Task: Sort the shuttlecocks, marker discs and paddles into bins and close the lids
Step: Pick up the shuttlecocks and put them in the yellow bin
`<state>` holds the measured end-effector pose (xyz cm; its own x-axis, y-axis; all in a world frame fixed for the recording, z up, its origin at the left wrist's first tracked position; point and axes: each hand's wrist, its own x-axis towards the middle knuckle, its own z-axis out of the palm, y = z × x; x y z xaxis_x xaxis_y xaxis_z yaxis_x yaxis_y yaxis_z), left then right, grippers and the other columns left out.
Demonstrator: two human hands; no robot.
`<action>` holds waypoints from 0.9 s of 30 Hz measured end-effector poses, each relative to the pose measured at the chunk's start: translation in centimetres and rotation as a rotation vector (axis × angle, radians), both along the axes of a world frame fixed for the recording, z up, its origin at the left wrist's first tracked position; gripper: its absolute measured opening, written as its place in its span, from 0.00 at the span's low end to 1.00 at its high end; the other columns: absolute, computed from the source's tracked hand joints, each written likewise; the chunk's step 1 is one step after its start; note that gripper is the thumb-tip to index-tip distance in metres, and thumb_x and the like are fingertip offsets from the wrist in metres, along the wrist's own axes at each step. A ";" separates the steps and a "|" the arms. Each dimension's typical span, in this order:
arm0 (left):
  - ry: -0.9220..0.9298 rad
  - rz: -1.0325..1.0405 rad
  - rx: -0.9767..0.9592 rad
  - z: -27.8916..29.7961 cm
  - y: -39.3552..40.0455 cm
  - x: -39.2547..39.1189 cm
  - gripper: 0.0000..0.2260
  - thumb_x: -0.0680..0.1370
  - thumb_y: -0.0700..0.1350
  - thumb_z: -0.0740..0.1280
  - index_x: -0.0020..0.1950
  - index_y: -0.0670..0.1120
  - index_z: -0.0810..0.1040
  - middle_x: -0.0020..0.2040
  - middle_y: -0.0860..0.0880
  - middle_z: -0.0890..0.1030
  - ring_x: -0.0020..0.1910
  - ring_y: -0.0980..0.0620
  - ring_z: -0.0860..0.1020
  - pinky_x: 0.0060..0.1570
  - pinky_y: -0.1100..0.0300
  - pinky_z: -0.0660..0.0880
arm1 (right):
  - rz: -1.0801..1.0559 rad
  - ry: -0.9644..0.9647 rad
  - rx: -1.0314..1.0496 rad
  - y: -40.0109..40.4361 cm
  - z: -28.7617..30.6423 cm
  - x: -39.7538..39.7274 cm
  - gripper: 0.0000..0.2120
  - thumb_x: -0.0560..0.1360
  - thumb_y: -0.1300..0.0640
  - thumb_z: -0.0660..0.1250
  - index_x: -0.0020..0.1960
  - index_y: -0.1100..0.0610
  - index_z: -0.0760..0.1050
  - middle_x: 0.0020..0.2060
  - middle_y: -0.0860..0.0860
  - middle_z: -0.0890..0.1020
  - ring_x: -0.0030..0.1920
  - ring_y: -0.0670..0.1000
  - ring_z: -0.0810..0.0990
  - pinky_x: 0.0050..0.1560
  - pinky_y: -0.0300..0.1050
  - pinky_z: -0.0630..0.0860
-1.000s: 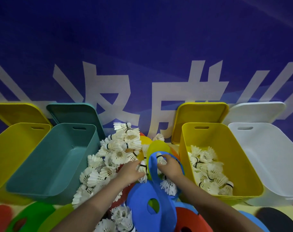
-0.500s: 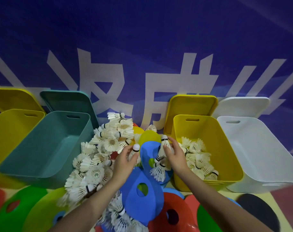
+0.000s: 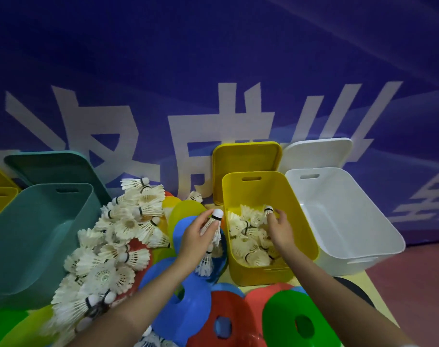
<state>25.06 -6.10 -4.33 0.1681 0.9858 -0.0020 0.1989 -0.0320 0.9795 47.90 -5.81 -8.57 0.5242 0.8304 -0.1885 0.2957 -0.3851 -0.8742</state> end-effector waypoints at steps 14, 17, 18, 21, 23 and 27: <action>-0.079 0.299 -0.177 -3.0 -0.7 2.3 0.13 0.81 0.45 0.62 0.66 0.52 0.73 0.57 0.57 0.77 0.53 0.63 0.76 0.46 0.70 0.74 | 0.278 -0.286 -0.117 8.3 -3.1 0.3 0.20 0.76 0.51 0.66 0.65 0.55 0.70 0.60 0.61 0.72 0.57 0.61 0.75 0.56 0.50 0.71; -0.061 0.328 -0.201 -2.8 -0.7 1.9 0.14 0.81 0.46 0.61 0.67 0.51 0.72 0.55 0.60 0.76 0.51 0.66 0.75 0.42 0.74 0.73 | 0.302 -0.292 -0.149 10.6 -3.8 -0.6 0.21 0.77 0.48 0.65 0.67 0.55 0.71 0.62 0.61 0.71 0.57 0.62 0.76 0.57 0.50 0.72; -0.047 0.333 -0.207 -2.8 -0.6 1.9 0.15 0.81 0.47 0.61 0.68 0.51 0.72 0.55 0.60 0.76 0.50 0.66 0.75 0.42 0.74 0.73 | 0.328 -0.311 -0.178 11.1 -4.1 -0.8 0.22 0.78 0.47 0.63 0.68 0.56 0.69 0.64 0.62 0.70 0.59 0.62 0.75 0.59 0.51 0.71; -0.009 0.354 -0.216 -2.6 -0.5 2.1 0.14 0.82 0.49 0.59 0.68 0.52 0.71 0.53 0.61 0.75 0.48 0.67 0.73 0.43 0.73 0.70 | 0.467 -0.384 -0.219 11.3 -5.0 -0.6 0.25 0.80 0.48 0.58 0.72 0.60 0.65 0.66 0.65 0.68 0.66 0.63 0.68 0.65 0.52 0.66; -0.006 0.379 -0.210 -2.3 -0.3 2.5 0.14 0.83 0.48 0.57 0.67 0.52 0.71 0.53 0.60 0.75 0.47 0.66 0.73 0.42 0.75 0.69 | 0.527 -0.409 -0.177 10.6 -4.7 0.1 0.25 0.80 0.49 0.57 0.72 0.61 0.64 0.67 0.64 0.68 0.67 0.63 0.67 0.66 0.53 0.65; 0.019 0.363 -0.178 -1.1 0.4 4.6 0.14 0.83 0.47 0.56 0.67 0.50 0.72 0.53 0.51 0.78 0.45 0.61 0.76 0.40 0.73 0.73 | 0.570 -0.500 0.017 8.3 -2.1 3.3 0.22 0.79 0.53 0.60 0.71 0.58 0.66 0.65 0.60 0.70 0.67 0.61 0.68 0.63 0.52 0.67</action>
<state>29.62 -5.73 -5.40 -0.1927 0.9650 -0.1778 0.1843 0.2136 0.9594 51.18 2.52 -10.64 0.0330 0.9991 -0.0259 0.8075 -0.0419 -0.5884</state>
